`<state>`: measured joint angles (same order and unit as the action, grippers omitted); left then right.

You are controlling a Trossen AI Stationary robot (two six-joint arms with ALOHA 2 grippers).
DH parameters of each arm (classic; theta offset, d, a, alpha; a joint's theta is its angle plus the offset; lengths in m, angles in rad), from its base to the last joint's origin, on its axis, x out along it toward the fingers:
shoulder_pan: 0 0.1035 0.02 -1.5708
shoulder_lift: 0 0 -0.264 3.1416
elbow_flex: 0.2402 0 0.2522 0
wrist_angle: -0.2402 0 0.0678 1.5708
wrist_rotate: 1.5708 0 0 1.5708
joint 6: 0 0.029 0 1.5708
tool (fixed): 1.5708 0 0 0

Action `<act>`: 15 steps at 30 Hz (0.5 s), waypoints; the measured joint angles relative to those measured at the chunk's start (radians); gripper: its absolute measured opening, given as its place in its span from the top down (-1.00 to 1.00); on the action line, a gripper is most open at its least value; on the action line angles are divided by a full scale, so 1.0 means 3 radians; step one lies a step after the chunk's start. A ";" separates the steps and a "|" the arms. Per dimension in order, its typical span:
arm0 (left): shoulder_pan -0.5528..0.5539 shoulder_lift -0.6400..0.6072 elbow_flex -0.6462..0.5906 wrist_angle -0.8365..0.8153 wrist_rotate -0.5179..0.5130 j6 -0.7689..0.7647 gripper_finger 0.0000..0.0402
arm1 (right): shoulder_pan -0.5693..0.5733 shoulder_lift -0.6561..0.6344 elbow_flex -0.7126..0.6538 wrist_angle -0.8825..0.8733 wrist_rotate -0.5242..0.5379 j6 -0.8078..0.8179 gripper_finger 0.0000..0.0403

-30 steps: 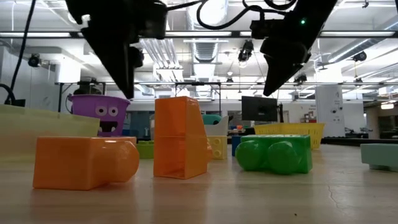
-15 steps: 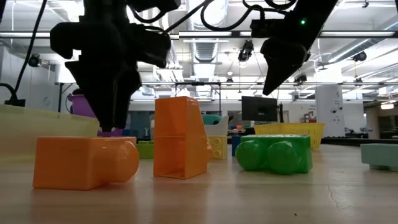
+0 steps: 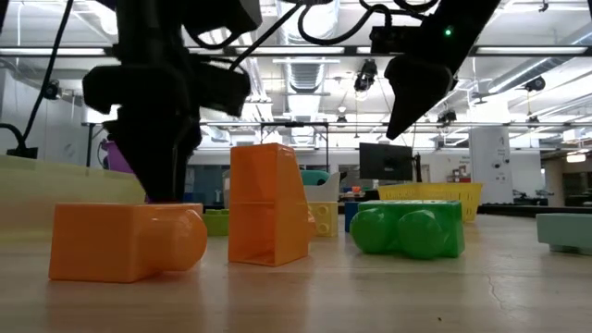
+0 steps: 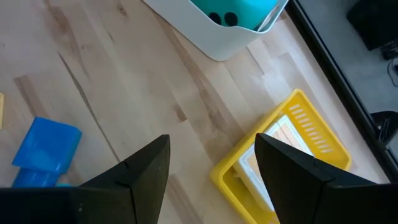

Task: Pick & Place Toys
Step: Put the light green game piece into the light yellow bin

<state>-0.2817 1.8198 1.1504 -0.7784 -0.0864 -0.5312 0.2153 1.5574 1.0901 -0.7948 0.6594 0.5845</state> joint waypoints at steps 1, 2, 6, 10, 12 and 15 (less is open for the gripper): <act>0.0000 0.0000 -0.0008 0.0010 -0.0008 -0.0013 -0.74 | -0.0001 0.0000 0.0000 0.0003 0.0000 -0.0007 -0.16; 0.0000 -0.0001 -0.0019 0.0045 -0.0011 -0.0041 -0.74 | -0.0001 0.0000 0.0000 0.0005 0.0000 -0.0010 -0.16; 0.0000 0.0012 -0.0042 0.0177 -0.0011 -0.0068 -0.74 | -0.0001 0.0000 0.0000 0.0016 0.0000 -0.0018 -0.16; 0.0000 0.0040 -0.0042 0.0193 -0.0008 -0.0068 -0.74 | -0.0001 0.0000 0.0000 0.0036 -0.0001 -0.0040 -0.16; 0.0004 0.0036 -0.0042 0.0206 -0.0008 -0.0068 -0.74 | 0.0000 -0.0001 0.0000 0.0047 0.0000 -0.0040 -0.16; 0.0006 0.0038 -0.0042 0.0203 -0.0008 -0.0068 -0.74 | 0.0000 -0.0001 0.0000 0.0056 -0.0001 -0.0042 -0.16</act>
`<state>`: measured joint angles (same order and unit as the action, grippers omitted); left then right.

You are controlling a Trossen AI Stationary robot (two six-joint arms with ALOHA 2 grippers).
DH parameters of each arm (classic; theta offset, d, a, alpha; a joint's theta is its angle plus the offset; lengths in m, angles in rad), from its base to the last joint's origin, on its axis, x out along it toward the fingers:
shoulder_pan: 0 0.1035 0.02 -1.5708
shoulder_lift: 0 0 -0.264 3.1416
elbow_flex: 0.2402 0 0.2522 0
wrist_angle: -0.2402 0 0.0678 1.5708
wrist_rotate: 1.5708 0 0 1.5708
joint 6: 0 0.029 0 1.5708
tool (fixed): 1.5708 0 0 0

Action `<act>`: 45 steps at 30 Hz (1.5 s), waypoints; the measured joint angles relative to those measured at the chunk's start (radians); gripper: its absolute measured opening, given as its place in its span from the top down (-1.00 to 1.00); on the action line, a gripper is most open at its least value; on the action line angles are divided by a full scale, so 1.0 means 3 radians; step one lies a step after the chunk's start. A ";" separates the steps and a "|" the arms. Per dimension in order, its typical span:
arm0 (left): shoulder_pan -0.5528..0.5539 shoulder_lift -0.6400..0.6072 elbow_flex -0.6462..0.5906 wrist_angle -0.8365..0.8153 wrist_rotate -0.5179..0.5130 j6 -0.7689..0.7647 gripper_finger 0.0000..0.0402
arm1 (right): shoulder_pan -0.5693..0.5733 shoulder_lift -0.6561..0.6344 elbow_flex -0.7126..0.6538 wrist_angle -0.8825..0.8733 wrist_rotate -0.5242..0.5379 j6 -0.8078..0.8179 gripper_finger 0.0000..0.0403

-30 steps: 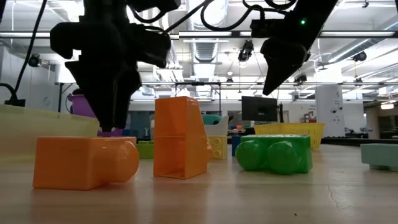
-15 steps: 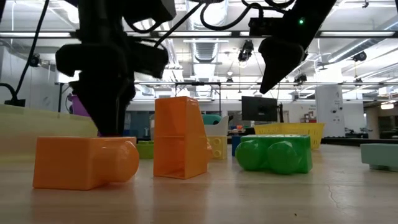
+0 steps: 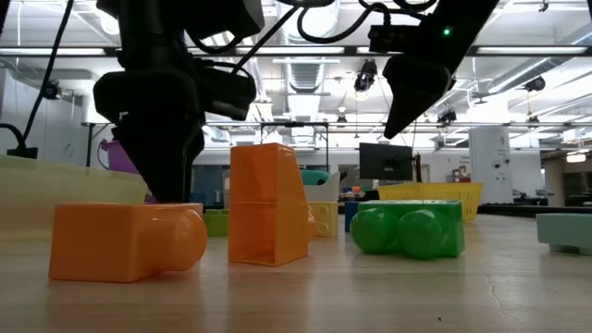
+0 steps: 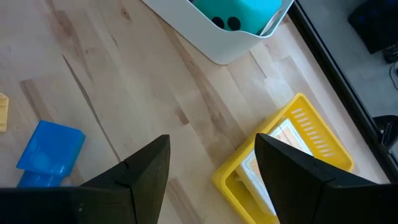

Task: Pick & Place Toys
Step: Put the light green game piece into the light yellow bin

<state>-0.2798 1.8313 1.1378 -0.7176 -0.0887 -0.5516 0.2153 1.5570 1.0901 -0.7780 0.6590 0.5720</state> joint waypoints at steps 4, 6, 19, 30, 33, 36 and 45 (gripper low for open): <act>0.0000 0.0054 0.0000 0.0012 0.0009 0.0001 -0.74 | 0.0000 0.0000 0.0000 0.0001 0.0001 0.0000 -0.16; 0.0001 0.0100 0.0000 0.0010 0.0010 0.0001 -0.74 | 0.0000 0.0000 0.0000 0.0005 0.0001 0.0000 -0.16; 0.0005 0.0220 0.0009 0.0042 0.0071 0.0115 -0.26 | 0.0001 0.0000 0.0000 0.0018 0.0002 0.0000 -0.16; 0.0045 0.0207 0.0005 0.0008 0.0166 0.0127 0.38 | 0.0001 0.0000 0.0000 0.0025 0.0004 -0.0011 -0.16; 0.0047 0.0207 0.0005 0.0004 0.0173 0.0127 0.38 | 0.0001 0.0000 0.0000 0.0024 0.0004 -0.0011 -0.16; 0.0048 0.0196 0.0013 -0.0035 0.0200 0.0111 0.38 | 0.0001 0.0000 0.0000 0.0024 0.0005 -0.0025 -0.16; 0.0050 -0.0064 0.0169 -0.0627 0.0238 0.0175 0.38 | 0.0001 0.0000 0.0000 0.0024 0.0025 -0.0027 -0.16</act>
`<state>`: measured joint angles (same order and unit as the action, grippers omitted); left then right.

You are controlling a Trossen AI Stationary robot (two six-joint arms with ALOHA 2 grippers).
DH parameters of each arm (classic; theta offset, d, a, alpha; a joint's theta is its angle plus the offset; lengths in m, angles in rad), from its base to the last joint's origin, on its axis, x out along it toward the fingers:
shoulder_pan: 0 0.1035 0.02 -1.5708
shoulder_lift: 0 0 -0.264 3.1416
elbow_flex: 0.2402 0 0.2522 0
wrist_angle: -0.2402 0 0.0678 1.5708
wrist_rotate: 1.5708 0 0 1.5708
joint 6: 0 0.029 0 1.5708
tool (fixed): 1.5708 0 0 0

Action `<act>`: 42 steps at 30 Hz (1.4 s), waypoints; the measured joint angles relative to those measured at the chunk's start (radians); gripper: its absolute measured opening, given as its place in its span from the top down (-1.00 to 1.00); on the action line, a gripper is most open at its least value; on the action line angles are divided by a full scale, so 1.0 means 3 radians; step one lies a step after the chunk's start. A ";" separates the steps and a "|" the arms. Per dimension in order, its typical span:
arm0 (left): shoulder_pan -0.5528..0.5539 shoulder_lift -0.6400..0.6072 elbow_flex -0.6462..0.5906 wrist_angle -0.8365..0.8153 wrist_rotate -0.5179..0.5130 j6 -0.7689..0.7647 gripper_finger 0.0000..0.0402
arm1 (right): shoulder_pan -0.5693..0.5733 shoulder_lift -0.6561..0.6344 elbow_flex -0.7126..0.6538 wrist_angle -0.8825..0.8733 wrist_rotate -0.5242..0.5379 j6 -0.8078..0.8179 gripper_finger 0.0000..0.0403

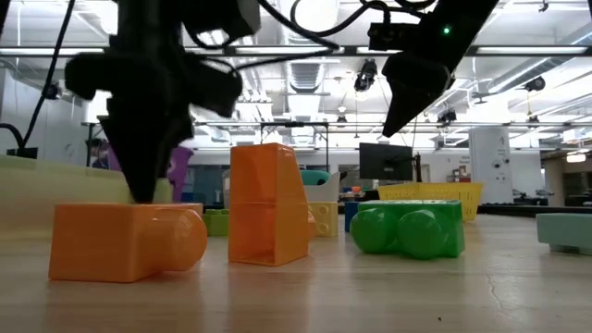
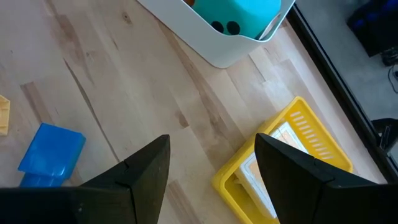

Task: Pick & Place Toys
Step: Put the light green game piece into the light yellow bin

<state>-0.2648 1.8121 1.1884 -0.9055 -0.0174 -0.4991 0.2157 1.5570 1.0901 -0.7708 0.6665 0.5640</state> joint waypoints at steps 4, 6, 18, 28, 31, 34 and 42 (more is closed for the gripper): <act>0.0001 -0.0298 0.0005 -0.0006 0.0001 0.0038 0.38 | 0.0000 0.0000 0.0000 0.0001 0.0000 0.0000 -0.16; -0.0001 -0.0471 0.0005 -0.0064 0.0004 0.0038 0.38 | 0.0000 0.0000 0.0000 0.0003 0.0000 0.0000 -0.16; -0.0003 -0.1604 -0.0016 -0.1575 -0.0183 -0.0629 0.38 | 0.0000 0.0000 -0.0014 -0.0002 0.0002 0.0001 -0.16; 0.0172 -0.2178 -0.0530 -0.1802 -0.0596 -0.1299 0.38 | -0.0003 0.0000 -0.0014 0.0010 0.0002 0.0015 -0.16; 0.0429 -0.2257 -0.0794 -0.1752 -0.0594 -0.1394 0.38 | -0.0003 0.0000 -0.0016 0.0013 0.0002 0.0015 -0.16; 0.0765 -0.2273 -0.1063 -0.1611 -0.0546 -0.1393 0.38 | -0.0001 0.0000 -0.0017 0.0019 0.0002 0.0015 -0.16; 0.1636 -0.2251 -0.1715 -0.0677 -0.0053 -0.1073 0.38 | 0.0000 0.0000 -0.0019 0.0038 0.0002 0.0001 -0.16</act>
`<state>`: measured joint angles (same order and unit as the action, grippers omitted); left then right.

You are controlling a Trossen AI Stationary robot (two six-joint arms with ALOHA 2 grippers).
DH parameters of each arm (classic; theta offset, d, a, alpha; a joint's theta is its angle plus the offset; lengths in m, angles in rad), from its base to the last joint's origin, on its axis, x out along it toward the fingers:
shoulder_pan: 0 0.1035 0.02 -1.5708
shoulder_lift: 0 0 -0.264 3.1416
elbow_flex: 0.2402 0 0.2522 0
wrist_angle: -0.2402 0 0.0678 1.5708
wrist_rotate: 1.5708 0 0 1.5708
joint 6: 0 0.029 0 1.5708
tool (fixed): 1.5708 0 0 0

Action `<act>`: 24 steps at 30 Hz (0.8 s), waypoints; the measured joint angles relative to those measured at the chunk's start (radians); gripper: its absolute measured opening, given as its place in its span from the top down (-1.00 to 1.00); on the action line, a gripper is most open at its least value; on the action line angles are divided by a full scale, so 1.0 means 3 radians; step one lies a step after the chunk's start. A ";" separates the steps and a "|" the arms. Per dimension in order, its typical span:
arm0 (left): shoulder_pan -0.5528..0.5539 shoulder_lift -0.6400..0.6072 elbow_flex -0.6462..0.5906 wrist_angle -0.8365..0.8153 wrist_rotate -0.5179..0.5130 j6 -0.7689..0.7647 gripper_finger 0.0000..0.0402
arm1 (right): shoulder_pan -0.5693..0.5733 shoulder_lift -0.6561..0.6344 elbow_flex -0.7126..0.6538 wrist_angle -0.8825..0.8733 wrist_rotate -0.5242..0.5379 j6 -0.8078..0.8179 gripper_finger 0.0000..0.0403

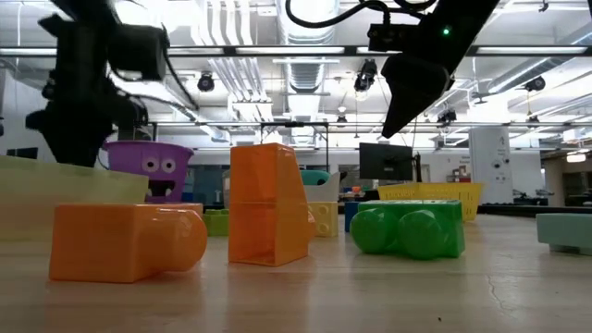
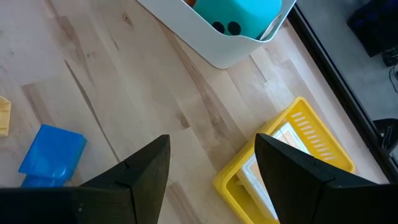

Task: Pick & Place Toys
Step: Put the light green game piece into the light yellow bin

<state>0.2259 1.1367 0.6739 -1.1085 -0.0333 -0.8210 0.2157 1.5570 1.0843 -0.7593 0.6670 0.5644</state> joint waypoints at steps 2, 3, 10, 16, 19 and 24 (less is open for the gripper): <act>0.0123 0.0010 -0.0079 -0.0069 -0.0092 0.0008 0.38 | 0.0000 0.0000 0.0000 0.0001 0.0000 0.0000 -0.16; 0.0163 0.0011 -0.0111 -0.0091 -0.0111 0.0008 0.38 | 0.0000 0.0000 0.0000 0.0004 0.0000 0.0000 -0.16; 0.0238 0.0028 -0.0272 -0.0134 -0.0134 -0.0124 0.38 | 0.0000 0.0001 -0.0006 0.0023 0.0000 -0.0025 -0.16; 0.0241 0.0171 -0.0264 -0.0065 -0.0081 -0.0147 0.38 | 0.0000 0.0001 -0.0006 0.0048 0.0000 -0.0025 -0.16; 0.0251 0.0362 -0.0261 -0.0025 -0.0018 -0.0147 0.38 | 0.0000 0.0001 -0.0006 0.0055 0.0000 -0.0038 -0.16; 0.0256 0.0645 -0.0259 0.0164 0.0014 -0.0089 0.38 | 0.0000 0.0001 -0.0006 0.0062 -0.0001 -0.0060 -0.16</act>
<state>0.3027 1.3301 0.5962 -1.0592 -0.0291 -0.8477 0.2157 1.5574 1.0824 -0.7407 0.6666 0.5464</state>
